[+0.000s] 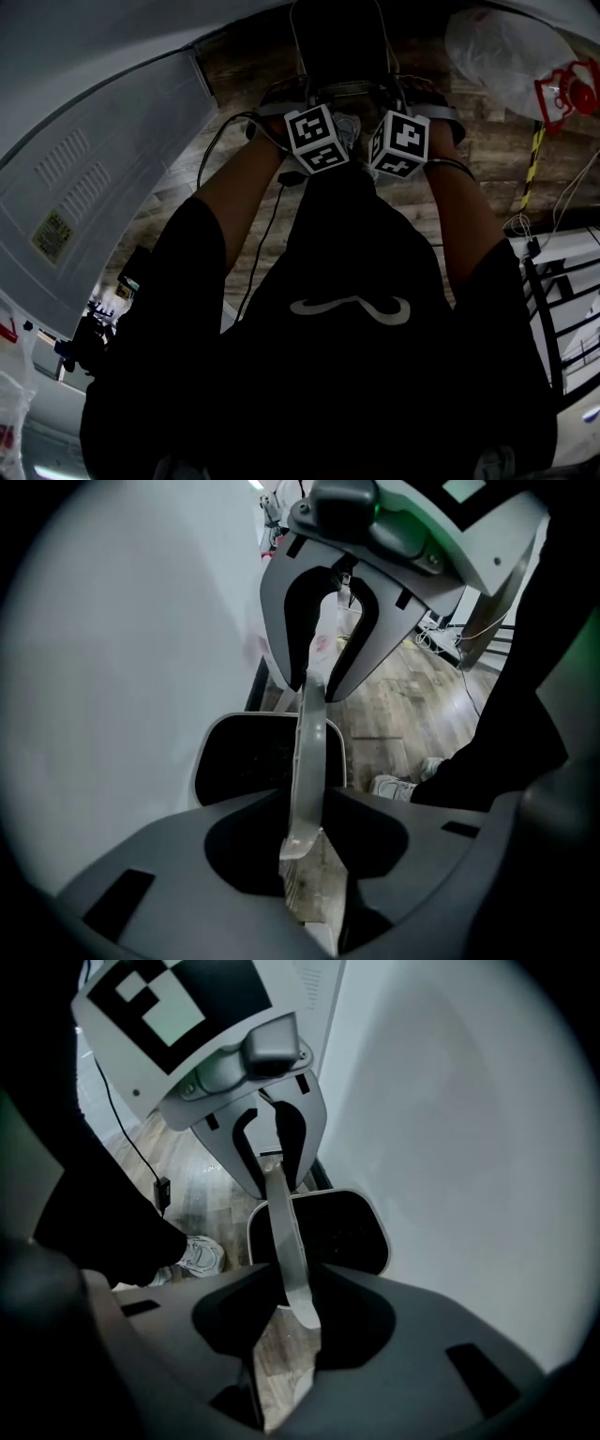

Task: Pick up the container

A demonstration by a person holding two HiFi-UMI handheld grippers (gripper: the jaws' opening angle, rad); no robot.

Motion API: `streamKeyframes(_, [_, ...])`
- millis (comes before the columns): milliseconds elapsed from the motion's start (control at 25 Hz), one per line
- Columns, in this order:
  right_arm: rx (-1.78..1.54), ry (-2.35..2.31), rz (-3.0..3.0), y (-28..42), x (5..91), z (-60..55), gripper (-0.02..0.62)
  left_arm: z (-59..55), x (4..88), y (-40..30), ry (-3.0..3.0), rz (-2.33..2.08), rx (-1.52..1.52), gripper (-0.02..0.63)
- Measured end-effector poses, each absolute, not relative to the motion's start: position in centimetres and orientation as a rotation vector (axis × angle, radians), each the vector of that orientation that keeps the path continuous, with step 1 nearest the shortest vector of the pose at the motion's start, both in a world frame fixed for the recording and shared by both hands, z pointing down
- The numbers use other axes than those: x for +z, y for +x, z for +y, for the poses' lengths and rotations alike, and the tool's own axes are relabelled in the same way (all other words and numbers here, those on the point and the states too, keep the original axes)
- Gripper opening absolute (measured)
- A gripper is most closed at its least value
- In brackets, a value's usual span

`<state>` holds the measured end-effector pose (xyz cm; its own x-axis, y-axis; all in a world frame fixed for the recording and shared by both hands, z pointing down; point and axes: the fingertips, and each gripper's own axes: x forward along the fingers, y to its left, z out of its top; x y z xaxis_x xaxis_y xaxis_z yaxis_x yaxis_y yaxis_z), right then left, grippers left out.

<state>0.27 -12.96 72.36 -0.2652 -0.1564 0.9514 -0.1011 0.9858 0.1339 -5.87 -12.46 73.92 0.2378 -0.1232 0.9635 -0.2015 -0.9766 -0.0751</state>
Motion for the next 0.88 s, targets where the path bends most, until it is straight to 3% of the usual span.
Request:
streamKeyframes(560, [-0.12,0.08,-1.807,0.5,74.6,-12.9,0.138,-12.2,73.9,-5.7,2.419,-0.265,1.915,0.1])
streamKeyframes(880, [-0.113,0.002,-1.795,0.7,75.5,-12.5,0.104,-11.8,74.1,-5.8,2.422,-0.224,1.88,0.1])
